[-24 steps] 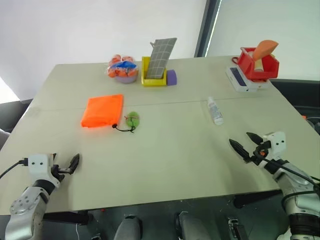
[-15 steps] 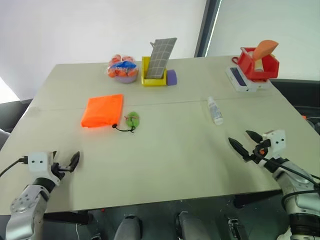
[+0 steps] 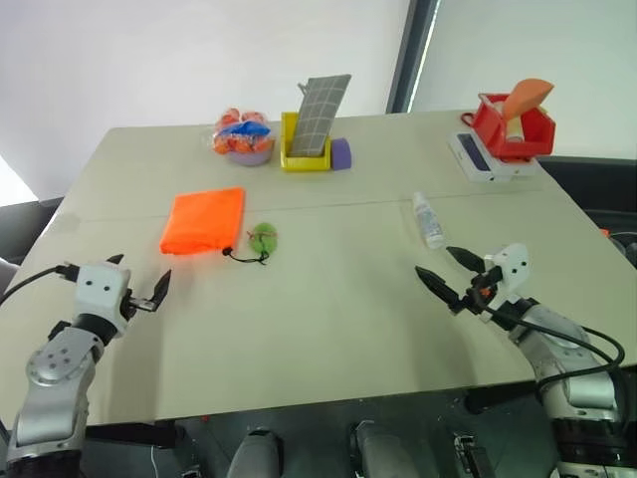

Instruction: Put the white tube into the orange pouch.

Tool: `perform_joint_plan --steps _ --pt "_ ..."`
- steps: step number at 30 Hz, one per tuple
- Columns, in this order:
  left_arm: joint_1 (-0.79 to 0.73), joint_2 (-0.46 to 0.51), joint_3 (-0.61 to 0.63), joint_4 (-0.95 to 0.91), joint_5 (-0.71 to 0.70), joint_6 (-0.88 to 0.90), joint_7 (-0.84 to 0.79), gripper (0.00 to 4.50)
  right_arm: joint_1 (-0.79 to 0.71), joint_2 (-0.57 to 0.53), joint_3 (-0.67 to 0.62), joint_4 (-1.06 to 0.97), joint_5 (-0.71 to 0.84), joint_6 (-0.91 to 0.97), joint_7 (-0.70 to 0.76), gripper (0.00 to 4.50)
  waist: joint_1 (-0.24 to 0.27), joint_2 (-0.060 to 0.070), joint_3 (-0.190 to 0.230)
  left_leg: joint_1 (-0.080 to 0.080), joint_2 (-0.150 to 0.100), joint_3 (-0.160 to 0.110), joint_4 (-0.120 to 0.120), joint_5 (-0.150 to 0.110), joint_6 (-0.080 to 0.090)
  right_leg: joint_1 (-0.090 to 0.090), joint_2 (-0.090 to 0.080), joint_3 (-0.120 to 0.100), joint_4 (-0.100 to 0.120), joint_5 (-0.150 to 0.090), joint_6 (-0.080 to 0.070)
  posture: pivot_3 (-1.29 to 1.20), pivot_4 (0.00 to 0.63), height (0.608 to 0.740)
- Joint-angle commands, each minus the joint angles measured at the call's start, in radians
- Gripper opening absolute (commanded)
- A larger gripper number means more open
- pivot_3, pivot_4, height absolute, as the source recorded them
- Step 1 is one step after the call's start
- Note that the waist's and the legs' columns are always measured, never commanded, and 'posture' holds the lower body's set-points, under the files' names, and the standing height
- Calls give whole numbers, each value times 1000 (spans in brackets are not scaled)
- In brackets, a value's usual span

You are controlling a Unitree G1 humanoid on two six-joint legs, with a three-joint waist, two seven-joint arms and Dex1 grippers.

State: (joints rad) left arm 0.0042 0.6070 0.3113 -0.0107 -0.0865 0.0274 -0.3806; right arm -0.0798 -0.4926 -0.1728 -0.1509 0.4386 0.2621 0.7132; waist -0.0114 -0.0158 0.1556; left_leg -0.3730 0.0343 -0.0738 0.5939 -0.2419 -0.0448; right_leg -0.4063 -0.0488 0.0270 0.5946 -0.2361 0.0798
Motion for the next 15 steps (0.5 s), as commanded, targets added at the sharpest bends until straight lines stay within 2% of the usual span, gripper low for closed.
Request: perform_joint_plan --steps 1,6,15 --pt "-69 46 -28 44 100 -64 46 4500 5 26 46 -110 24 23 -7 4361 1 0 0 0 0 0 0 0 0 0 0 0 0 0 0 0 150 740" --pt "-166 78 -111 156 190 -122 46 4500 -9 78 98 -151 24 35 -33 4361 -1 0 0 0 0 0 0 0 0 1 -1 0 0 0 0 0 150 740" --pt "-336 83 -236 354 264 -238 17 4500 -24 120 136 -136 11 15 -40 4361 -1 0 0 0 0 0 0 0 0 0 0 0 1 1 0 0 150 740"
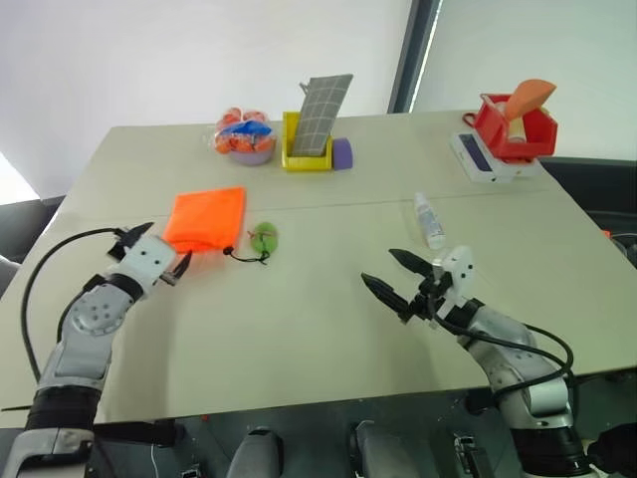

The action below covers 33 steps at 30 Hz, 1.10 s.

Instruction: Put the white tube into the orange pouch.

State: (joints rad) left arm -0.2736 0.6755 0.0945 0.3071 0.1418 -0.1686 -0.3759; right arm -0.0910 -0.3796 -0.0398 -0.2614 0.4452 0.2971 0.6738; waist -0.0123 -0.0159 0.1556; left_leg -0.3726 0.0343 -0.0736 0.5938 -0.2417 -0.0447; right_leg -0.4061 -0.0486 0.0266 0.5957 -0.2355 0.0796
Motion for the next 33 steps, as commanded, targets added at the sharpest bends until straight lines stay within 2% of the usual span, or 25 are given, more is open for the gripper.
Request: perform_joint_plan --steps 1,11,14,16,17,21,27,33 --pt "-90 9 -30 64 47 -45 26 4500 -13 9 6 -25 3 -20 1 4361 0 0 0 0 0 0 0 0 0 0 0 0 0 0 0 0 150 740" --pt "-287 -15 -150 281 191 -80 142 4500 -9 13 12 -33 -3 -25 -9 4361 -3 -1 0 1 0 0 0 0 0 1 1 0 1 0 2 0 150 740" --pt "-308 -13 -158 315 200 -88 160 3690 0 13 10 -43 -1 -25 -14 4500 -2 -1 0 1 0 0 0 0 0 1 2 0 2 0 2 0 150 740" --pt "-313 -11 -159 328 202 -93 163 2736 7 12 10 -49 0 -25 -17 4500 -1 -1 0 1 0 0 0 0 0 1 2 0 2 0 2 0 150 740" --pt "-315 -9 -159 334 205 -95 165 2057 9 13 10 -50 0 -25 -19 4500 -1 -1 0 1 0 0 0 0 0 1 2 0 2 0 2 0 150 740" --pt "-319 -3 -157 346 207 -101 167 33 6 14 14 -52 -1 -25 -25 4500 -1 -1 0 1 0 0 0 0 0 1 1 0 2 0 2 0 150 740" --pt "-292 7 -148 292 183 -95 129 33 0 15 19 -52 -2 -23 -25 4500 -1 -1 0 1 0 0 0 0 0 1 2 0 2 0 2 0 150 740" --pt "-149 6 -92 38 44 17 -24 33 -5 13 15 -50 -2 -25 -26 4500 -4 -1 0 1 0 0 0 0 0 1 1 0 3 2 -1 0 150 740"
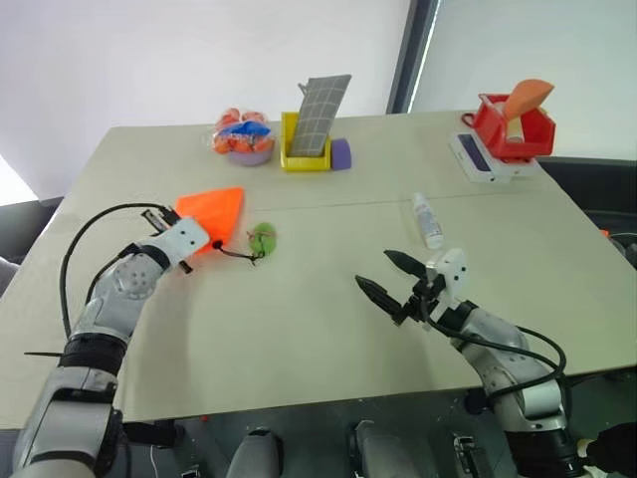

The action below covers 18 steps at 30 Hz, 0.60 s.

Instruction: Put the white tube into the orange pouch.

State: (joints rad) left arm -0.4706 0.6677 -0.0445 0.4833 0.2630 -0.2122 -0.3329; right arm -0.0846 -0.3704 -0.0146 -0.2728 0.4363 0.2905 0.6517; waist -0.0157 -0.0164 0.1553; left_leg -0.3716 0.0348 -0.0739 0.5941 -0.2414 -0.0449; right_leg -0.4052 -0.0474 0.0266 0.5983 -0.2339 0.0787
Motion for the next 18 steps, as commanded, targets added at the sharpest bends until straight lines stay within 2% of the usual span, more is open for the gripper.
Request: perform_joint_plan --steps 1,3,8,11,18 --pt "81 13 56 -199 -104 103 -96 33 -11 3 -13 -35 5 -20 -5 4500 -2 0 0 0 0 0 0 0 0 0 0 0 0 0 0 0 150 740" --pt "133 11 69 -302 -143 179 -137 33 -11 1 -17 -30 2 -25 -6 4500 -1 0 0 0 0 0 0 0 0 0 0 0 0 0 0 0 150 740" --pt "250 -46 49 -684 -250 497 -214 33 -48 -6 -54 50 -32 -54 -41 4500 4 0 0 0 0 0 1 0 0 0 -1 0 0 -1 0 0 150 740" --pt "227 -90 15 -826 -290 673 -224 33 -85 -1 -92 107 -36 -70 -70 4500 5 0 0 0 0 0 3 0 0 1 0 0 0 -2 2 0 150 740" --pt "56 -203 -4 -935 -366 979 -184 33 -163 -16 -147 241 -94 -108 -147 4500 0 0 0 0 0 -1 3 0 0 2 1 0 1 -2 2 0 150 740"
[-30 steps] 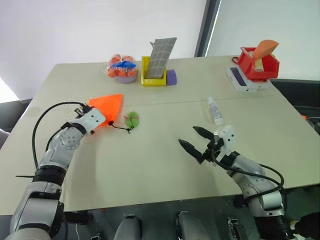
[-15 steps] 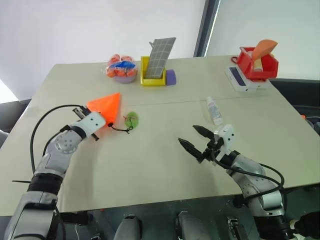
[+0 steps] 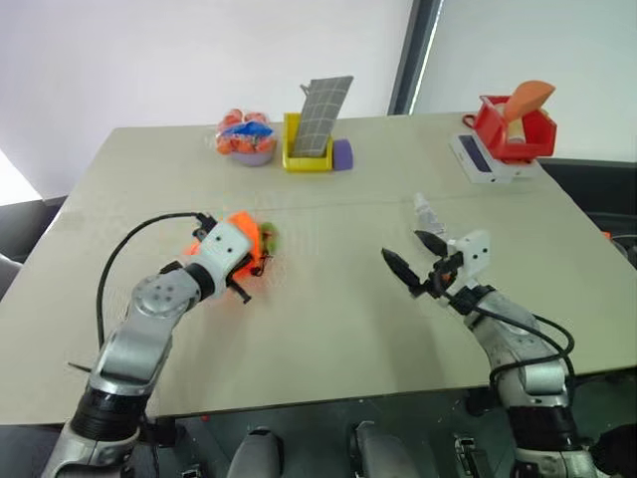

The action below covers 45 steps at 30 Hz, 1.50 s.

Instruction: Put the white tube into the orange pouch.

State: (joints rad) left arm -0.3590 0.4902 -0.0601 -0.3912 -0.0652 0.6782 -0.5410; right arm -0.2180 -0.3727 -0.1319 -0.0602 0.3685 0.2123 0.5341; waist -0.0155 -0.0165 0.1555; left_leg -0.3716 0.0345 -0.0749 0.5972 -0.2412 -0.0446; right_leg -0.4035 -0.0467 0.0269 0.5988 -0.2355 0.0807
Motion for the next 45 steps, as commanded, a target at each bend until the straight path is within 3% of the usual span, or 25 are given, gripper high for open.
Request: perform_joint_plan --steps 1,13,26,29,33,41,45 --pt "-72 -34 14 -62 -45 115 28 33 -39 -16 -30 47 -40 -30 -41 4500 -2 0 0 0 0 0 0 0 0 0 0 0 0 0 0 0 150 740" --pt "-70 18 -13 63 -72 128 -27 33 -245 -10 -45 424 -186 -57 -234 4500 -4 1 0 0 0 0 0 0 0 0 0 1 1 1 -2 0 150 740" --pt "-79 -79 -63 109 -87 119 11 33 -402 -8 -56 756 -215 -179 -270 4500 -7 1 0 1 0 0 -1 0 0 0 0 1 1 2 -3 0 150 740" --pt "-82 -86 -66 112 -88 119 18 0 -411 -6 -54 776 -213 -198 -263 3627 -6 1 0 1 0 0 -1 0 0 0 0 1 1 2 -3 0 150 740" --pt "-80 -85 -65 114 -92 118 24 0 -409 -2 -46 773 -212 -216 -248 1576 -6 1 0 1 0 0 -1 0 0 0 0 1 1 2 -3 0 150 740" --pt "-79 -88 -67 125 -93 109 29 0 -348 -16 -26 667 -234 -251 -215 1576 -5 1 0 1 0 0 -1 0 0 0 0 1 1 2 -2 0 150 740" --pt "-86 -107 -46 131 -115 119 34 0 -180 -58 5 341 -161 -206 -36 1576 -1 2 0 0 0 0 -1 0 0 0 0 1 1 2 1 0 150 740"
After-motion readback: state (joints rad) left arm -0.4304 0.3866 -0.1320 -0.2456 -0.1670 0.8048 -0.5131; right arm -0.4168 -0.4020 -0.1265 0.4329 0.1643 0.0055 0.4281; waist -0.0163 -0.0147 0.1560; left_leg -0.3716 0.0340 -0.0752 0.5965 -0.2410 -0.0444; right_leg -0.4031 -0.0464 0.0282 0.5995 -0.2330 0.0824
